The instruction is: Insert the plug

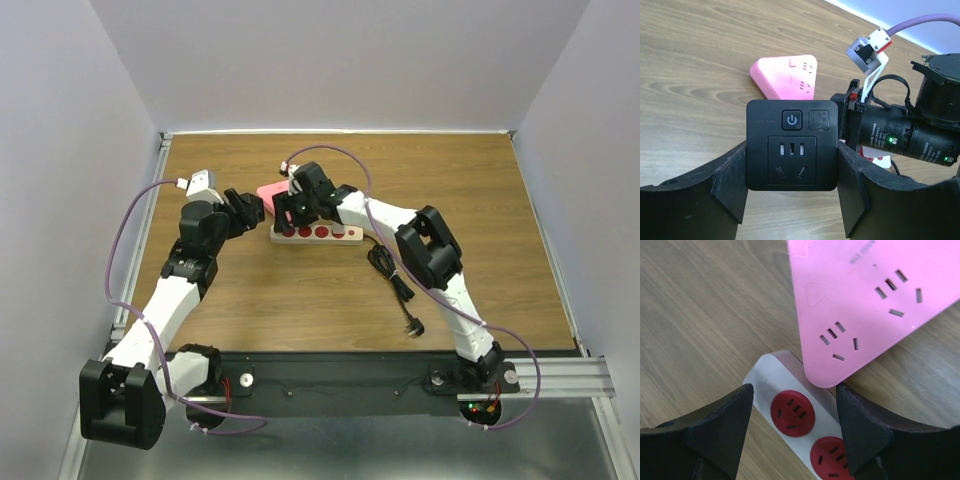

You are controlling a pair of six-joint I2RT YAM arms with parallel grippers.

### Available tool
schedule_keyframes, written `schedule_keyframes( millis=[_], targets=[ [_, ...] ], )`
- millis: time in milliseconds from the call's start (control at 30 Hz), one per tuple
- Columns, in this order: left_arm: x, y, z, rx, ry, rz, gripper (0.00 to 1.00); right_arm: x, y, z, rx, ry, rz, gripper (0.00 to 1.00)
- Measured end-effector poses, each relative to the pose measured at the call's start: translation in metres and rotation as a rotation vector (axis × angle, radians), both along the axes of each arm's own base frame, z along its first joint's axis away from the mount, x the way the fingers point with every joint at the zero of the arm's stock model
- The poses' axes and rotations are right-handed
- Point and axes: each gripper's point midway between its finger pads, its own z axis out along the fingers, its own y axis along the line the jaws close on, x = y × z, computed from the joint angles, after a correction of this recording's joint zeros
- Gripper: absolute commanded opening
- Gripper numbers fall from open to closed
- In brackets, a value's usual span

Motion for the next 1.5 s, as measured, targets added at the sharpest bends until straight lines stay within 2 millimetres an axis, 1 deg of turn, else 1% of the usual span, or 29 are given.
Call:
schedule_keyframes(
  millis=[33, 133, 200, 267, 367, 467, 533, 567, 600, 633, 700, 733, 767, 800, 833, 867, 933, 1000, 1033, 1133, 1233, 1333, 1400, 1500],
  targets=[
    [-0.002, 0.000, -0.002, 0.000, 0.005, 0.000, 0.00, -0.006, 0.005, 0.000, 0.005, 0.005, 0.015, 0.72],
    [-0.008, 0.001, -0.010, -0.004, 0.020, 0.002, 0.00, -0.010, 0.010, 0.002, 0.006, -0.001, 0.023, 0.72],
    [-0.011, 0.001, -0.015, -0.009, 0.028, 0.003, 0.00, -0.010, 0.007, 0.005, -0.003, -0.013, 0.015, 0.72],
    [-0.016, 0.002, -0.024, -0.011, 0.044, 0.003, 0.00, -0.013, -0.002, 0.012, -0.020, -0.027, -0.002, 0.73],
    [-0.023, 0.002, -0.037, -0.014, 0.072, 0.003, 0.00, -0.016, -0.017, 0.037, -0.028, -0.071, -0.024, 0.73],
    [-0.029, 0.003, -0.049, -0.012, 0.098, 0.005, 0.00, -0.014, -0.036, 0.084, -0.008, -0.163, -0.070, 0.75],
    [-0.031, 0.003, -0.053, -0.013, 0.108, 0.005, 0.00, -0.013, -0.051, 0.113, 0.006, -0.217, -0.101, 0.75],
    [-0.032, 0.003, -0.055, -0.013, 0.111, 0.005, 0.00, -0.011, -0.060, 0.129, 0.018, -0.249, -0.123, 0.76],
    [-0.033, 0.003, -0.057, -0.012, 0.116, 0.005, 0.00, -0.009, -0.074, 0.145, 0.031, -0.280, -0.152, 0.76],
    [-0.034, 0.002, -0.058, -0.012, 0.118, 0.004, 0.00, -0.007, -0.085, 0.154, 0.037, -0.303, -0.179, 0.76],
    [-0.036, 0.000, -0.062, -0.011, 0.126, -0.003, 0.00, -0.002, -0.111, 0.159, 0.031, -0.318, -0.233, 0.76],
    [-0.036, -0.001, -0.063, -0.011, 0.127, -0.006, 0.00, 0.003, -0.134, 0.157, 0.015, -0.318, -0.280, 0.76],
    [-0.037, -0.002, -0.063, -0.012, 0.128, -0.007, 0.00, 0.005, -0.144, 0.153, 0.005, -0.313, -0.300, 0.76],
    [-0.037, -0.004, -0.063, -0.013, 0.128, -0.012, 0.00, 0.010, -0.163, 0.146, -0.010, -0.305, -0.339, 0.76],
    [-0.037, -0.005, -0.063, -0.015, 0.126, -0.015, 0.00, 0.011, -0.174, 0.135, -0.029, -0.289, -0.359, 0.76],
    [-0.037, -0.006, -0.064, -0.016, 0.128, -0.018, 0.00, 0.012, -0.191, 0.121, -0.054, -0.263, -0.387, 0.76],
    [-0.035, -0.011, -0.066, -0.020, 0.132, -0.028, 0.00, 0.011, -0.212, 0.096, -0.086, -0.216, -0.421, 0.76],
    [-0.034, -0.014, -0.069, -0.025, 0.137, -0.033, 0.00, 0.003, -0.227, 0.070, -0.114, -0.160, -0.432, 0.76],
    [-0.034, -0.016, -0.071, -0.028, 0.139, -0.036, 0.00, -0.004, -0.232, 0.057, -0.130, -0.131, -0.430, 0.76],
    [-0.034, -0.021, -0.079, -0.031, 0.161, -0.046, 0.00, -0.019, -0.234, 0.037, -0.140, -0.077, -0.408, 0.76],
    [-0.033, -0.027, -0.086, -0.032, 0.178, -0.058, 0.00, -0.032, -0.231, 0.029, -0.112, -0.055, -0.394, 0.76],
    [-0.032, -0.036, -0.093, -0.037, 0.191, -0.075, 0.00, -0.046, -0.232, 0.022, -0.091, -0.030, -0.390, 0.75],
    [-0.031, -0.039, -0.096, -0.040, 0.196, -0.081, 0.00, -0.052, -0.233, 0.017, -0.083, -0.017, -0.389, 0.75],
    [-0.029, -0.043, -0.100, -0.041, 0.204, -0.088, 0.00, -0.064, -0.233, 0.005, -0.074, 0.016, -0.379, 0.75]
  ],
)
